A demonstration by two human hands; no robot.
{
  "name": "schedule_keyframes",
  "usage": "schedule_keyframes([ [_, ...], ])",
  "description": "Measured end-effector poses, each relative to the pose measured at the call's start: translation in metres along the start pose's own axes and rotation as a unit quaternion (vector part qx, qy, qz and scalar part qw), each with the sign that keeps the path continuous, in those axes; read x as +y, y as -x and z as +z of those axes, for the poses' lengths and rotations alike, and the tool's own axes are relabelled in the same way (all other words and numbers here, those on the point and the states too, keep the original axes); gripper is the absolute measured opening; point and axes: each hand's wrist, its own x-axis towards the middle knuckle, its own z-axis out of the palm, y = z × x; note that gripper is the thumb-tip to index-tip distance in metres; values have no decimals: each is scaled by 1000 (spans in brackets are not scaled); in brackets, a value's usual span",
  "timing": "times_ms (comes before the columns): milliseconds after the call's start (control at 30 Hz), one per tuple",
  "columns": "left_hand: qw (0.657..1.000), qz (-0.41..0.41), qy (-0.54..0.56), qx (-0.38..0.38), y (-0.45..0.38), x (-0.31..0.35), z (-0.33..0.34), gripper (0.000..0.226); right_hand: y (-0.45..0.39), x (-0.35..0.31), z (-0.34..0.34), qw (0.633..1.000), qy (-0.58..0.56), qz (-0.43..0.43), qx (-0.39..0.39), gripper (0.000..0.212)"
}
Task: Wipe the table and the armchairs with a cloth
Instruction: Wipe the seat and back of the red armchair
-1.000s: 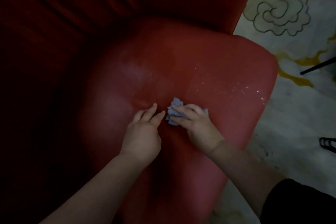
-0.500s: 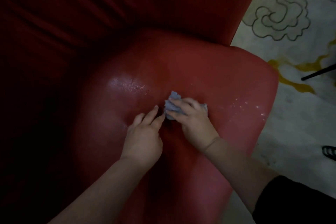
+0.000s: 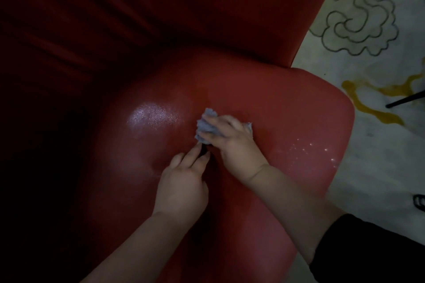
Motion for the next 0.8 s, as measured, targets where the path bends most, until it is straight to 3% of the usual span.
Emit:
schedule_keyframes([
  [100, 1000, 17, 4, -2, -6, 3, 1, 63, 2, 10, 0, 1000, -3, 19, 10, 36],
  [300, 998, 52, 19, 14, -14, 7, 0, 61, 20, 49, -24, 981, -11, 154, 113, 37],
  [567, 998, 52, 20, 27, -21, 30, 2, 61, 68, 26, -20, 994, -39, 54, 90, 35],
  [700, 997, 74, -16, -1, -24, 44, 8, 62, 50, 54, -46, 984, -23, 110, 136, 35],
  [800, 998, 58, -36, -11, -28, 56, 14, 64, 53, 64, -49, 982, -44, 152, 103, 35],
])
